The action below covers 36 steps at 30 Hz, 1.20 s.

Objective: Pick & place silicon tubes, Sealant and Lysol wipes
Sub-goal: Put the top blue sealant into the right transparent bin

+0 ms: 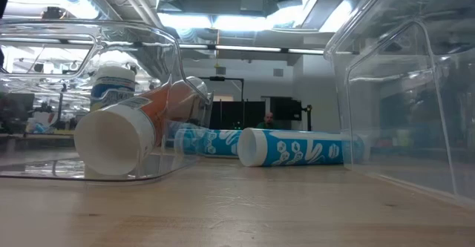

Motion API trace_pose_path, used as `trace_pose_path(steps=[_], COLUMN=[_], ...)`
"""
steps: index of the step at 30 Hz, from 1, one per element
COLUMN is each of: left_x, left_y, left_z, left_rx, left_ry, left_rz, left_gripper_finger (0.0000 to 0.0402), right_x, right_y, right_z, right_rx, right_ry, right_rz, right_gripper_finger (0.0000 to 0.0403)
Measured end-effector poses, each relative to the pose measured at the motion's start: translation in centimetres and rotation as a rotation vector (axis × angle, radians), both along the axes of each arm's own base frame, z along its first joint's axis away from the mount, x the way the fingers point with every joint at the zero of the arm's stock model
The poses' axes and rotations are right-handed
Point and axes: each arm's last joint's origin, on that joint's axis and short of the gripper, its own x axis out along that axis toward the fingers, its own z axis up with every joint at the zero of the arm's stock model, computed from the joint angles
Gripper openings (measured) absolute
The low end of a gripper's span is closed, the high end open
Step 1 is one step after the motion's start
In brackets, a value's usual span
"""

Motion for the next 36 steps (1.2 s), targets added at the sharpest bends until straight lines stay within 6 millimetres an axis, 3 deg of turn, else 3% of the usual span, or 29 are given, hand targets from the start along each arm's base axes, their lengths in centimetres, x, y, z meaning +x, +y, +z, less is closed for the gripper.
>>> trace_pose_path(steps=[8,13,24,29,36], left_x=[0.0,0.0,0.1,0.1,0.1], left_y=[0.0,-0.1,-0.1,-0.1,-0.1], left_z=[0.0,0.0,0.0,0.0,0.0], left_rx=[0.006,0.008,0.013,0.013,0.013], left_ry=[0.0,0.003,0.002,0.002,0.002], left_rz=[-0.015,-0.019,-0.04,-0.04,-0.041], left_gripper_finger=[0.0209,0.0209,0.0209,0.0209,0.0209], right_x=[1.3,1.5,4.0,5.5,8.7], right_y=[1.1,1.3,1.8,2.1,2.8], right_z=[-0.3,-1.8,-5.2,-6.1,-4.9], right_rx=[0.131,0.112,0.079,0.071,0.091], right_ry=[0.315,0.54,0.741,0.732,0.466], right_rz=[0.209,0.228,0.185,0.182,0.189], right_gripper_finger=[0.0323,0.0323,0.0312,0.0301,0.0298])
